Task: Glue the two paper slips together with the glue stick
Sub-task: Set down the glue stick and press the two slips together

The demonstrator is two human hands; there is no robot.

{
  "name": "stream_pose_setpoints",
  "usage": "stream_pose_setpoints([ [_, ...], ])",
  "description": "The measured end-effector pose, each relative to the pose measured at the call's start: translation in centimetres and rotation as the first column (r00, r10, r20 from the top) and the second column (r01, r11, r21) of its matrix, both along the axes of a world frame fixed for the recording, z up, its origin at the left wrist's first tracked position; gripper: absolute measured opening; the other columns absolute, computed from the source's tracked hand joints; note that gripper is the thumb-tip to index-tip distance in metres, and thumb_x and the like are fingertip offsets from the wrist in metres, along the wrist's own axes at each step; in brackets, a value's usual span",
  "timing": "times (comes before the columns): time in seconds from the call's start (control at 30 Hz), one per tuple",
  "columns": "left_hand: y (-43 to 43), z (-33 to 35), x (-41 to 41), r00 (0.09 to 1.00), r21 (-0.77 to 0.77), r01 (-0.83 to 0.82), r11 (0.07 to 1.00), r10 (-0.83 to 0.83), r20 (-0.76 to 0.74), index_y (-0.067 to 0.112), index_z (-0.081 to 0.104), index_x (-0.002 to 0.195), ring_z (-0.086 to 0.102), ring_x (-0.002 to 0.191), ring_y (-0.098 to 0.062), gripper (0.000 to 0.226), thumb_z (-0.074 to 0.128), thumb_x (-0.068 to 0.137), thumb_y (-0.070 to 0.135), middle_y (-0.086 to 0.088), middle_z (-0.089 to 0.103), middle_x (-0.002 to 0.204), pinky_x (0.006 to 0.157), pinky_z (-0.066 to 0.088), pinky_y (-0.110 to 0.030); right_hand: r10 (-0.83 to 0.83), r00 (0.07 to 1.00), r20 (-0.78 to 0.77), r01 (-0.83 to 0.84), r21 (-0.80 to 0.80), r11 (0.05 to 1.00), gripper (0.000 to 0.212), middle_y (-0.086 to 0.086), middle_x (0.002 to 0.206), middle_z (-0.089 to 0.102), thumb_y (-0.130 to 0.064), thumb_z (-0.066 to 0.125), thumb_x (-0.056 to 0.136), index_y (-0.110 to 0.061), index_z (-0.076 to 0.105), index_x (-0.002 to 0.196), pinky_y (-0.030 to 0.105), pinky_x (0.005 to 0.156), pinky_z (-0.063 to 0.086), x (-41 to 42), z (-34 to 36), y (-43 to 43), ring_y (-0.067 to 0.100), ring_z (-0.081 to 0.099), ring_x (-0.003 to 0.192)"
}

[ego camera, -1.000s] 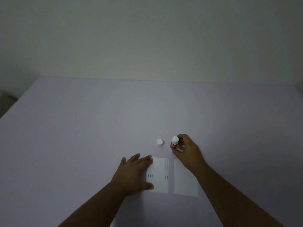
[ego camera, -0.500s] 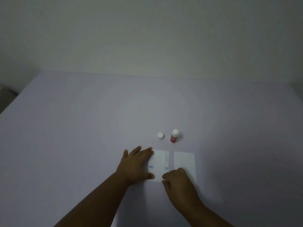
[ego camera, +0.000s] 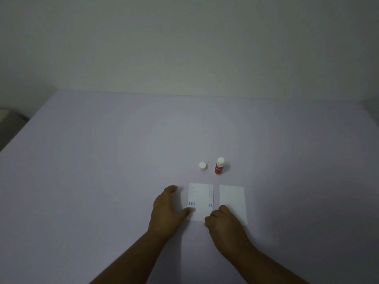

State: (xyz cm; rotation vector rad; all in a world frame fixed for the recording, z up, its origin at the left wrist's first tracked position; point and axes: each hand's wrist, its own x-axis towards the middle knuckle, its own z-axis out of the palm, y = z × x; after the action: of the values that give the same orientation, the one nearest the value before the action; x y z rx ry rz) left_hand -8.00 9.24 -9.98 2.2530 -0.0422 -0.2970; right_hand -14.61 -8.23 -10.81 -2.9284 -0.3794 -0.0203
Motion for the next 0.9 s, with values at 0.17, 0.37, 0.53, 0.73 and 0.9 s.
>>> stream_pose_setpoints([
  [0.17,-0.1,-1.4,-3.4,0.994,0.301,-0.038,0.953,0.004,0.113,0.026,0.060,0.116,0.045,0.117,-0.014,0.051,0.071,0.073,0.050,0.008,0.058,0.121,0.095,0.027,-0.019,-0.022,1.000,-0.017,0.022,0.017,1.000,0.031,-0.007,0.050,0.055,-0.016,0.086,0.050,-0.023,0.055,0.048,0.021,0.044,0.044,-0.1,-0.1,0.0,0.013,0.054,0.054],
  [0.37,-0.4,-1.5,-4.0,0.983,0.336,-0.062,0.940,-0.001,0.182,0.027,0.068,0.108,0.044,0.107,-0.015,0.034,0.069,0.078,0.042,0.008,0.062,0.115,0.083,0.027,-0.016,0.050,0.997,0.055,-0.050,0.013,0.999,0.029,-0.003,0.054,0.056,-0.008,0.081,0.053,-0.019,0.054,0.053,0.024,0.046,0.044,-0.7,0.1,-0.1,0.016,0.054,0.054],
  [0.53,-0.7,-1.3,-4.2,0.980,0.301,-0.050,0.952,-0.011,0.198,0.023,0.073,0.098,0.046,0.095,-0.010,0.020,0.069,0.082,0.034,0.006,0.069,0.105,0.078,0.027,-0.014,0.155,0.981,0.116,-0.148,-0.065,0.987,0.027,-0.002,0.051,0.057,-0.006,0.080,0.052,-0.018,0.056,0.052,0.020,0.048,0.043,-0.7,0.6,-0.3,0.015,0.053,0.049],
  [0.73,-0.6,-1.5,-4.0,0.978,0.291,-0.007,0.957,-0.054,0.203,0.021,0.074,0.093,0.039,0.088,-0.007,0.015,0.067,0.084,0.030,0.005,0.071,0.100,0.075,0.027,-0.015,0.144,0.984,0.109,-0.133,-0.101,0.986,0.024,-0.005,0.055,0.060,-0.016,0.083,0.054,-0.021,0.059,0.055,0.019,0.050,0.046,-0.6,0.3,-0.4,0.012,0.055,0.052],
  [0.9,-0.6,-1.3,-3.5,0.990,0.250,-0.049,0.967,0.013,0.141,0.025,0.071,0.094,0.050,0.096,-0.014,0.014,0.069,0.082,0.030,0.006,0.068,0.102,0.074,0.024,-0.014,-0.074,0.992,0.099,0.074,0.003,0.997,0.026,-0.007,0.056,0.062,-0.024,0.087,0.053,-0.020,0.062,0.054,0.021,0.048,0.049,-0.7,1.1,-0.1,0.013,0.056,0.052],
])
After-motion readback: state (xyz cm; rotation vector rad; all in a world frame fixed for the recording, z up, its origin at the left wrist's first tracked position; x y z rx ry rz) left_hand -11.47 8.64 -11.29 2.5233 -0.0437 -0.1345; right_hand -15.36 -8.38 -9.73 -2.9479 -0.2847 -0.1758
